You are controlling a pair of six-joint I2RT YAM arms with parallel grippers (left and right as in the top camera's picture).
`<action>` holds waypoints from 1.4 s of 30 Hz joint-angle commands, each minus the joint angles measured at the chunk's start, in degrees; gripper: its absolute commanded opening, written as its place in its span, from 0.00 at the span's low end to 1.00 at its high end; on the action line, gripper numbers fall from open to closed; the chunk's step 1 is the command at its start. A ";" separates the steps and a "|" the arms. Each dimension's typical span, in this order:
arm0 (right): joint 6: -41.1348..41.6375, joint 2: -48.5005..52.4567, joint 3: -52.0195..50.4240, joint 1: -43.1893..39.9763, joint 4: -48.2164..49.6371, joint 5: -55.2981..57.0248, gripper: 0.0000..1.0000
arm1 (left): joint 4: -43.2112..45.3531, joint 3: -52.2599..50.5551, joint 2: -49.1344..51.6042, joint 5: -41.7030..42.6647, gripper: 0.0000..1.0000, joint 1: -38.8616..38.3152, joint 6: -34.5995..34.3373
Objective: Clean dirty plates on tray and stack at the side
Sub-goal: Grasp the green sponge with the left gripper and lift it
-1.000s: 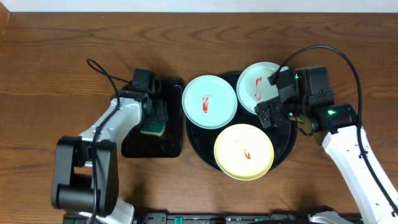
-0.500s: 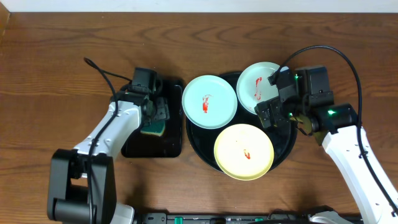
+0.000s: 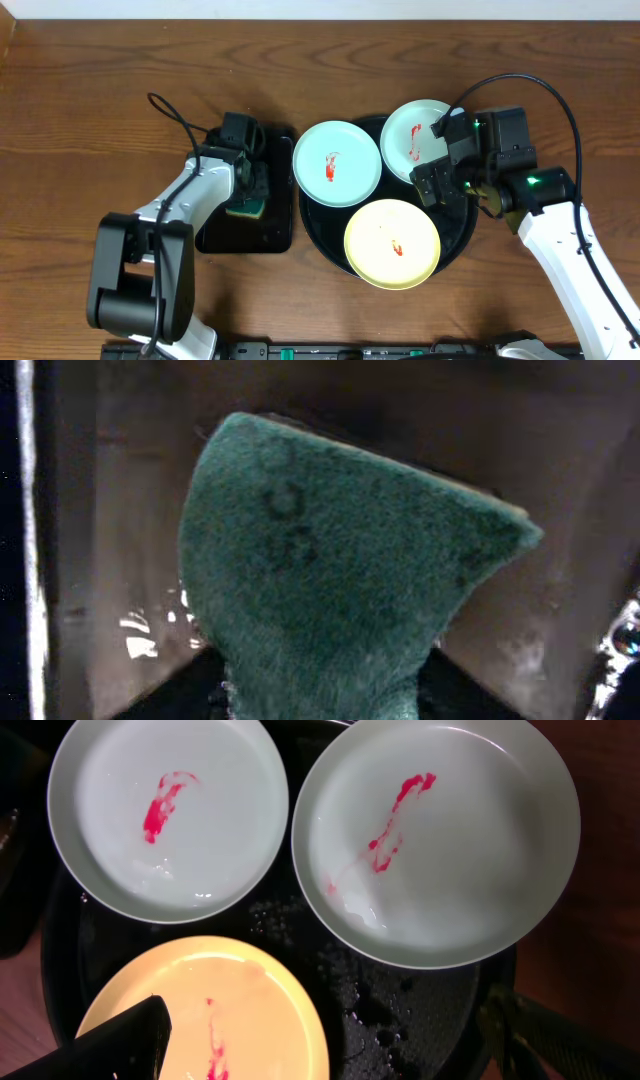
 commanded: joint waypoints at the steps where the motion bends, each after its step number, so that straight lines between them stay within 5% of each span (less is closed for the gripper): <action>1: 0.87 0.20 0.90 0.39 -0.13 -0.85 0.98 | 0.26 -0.81 0.70 -0.33 0.46 -0.07 -0.11; 7: 0.87 0.20 0.90 0.42 -0.26 -0.85 0.99 | 0.35 -0.81 -0.42 -0.33 0.45 -0.04 -0.11; 9: 0.87 0.20 0.90 0.39 -0.42 -0.87 0.99 | 0.33 -0.81 -0.98 -0.33 0.62 -0.04 -0.11; 11: 0.87 0.20 0.90 0.39 -0.48 -0.85 0.99 | 0.28 -0.81 -1.68 -0.33 0.66 -0.04 -0.11; 42: 0.87 0.20 0.90 0.42 -0.74 -0.72 0.99 | 3.37 -5.55 -3.74 -0.33 0.53 -0.04 -1.18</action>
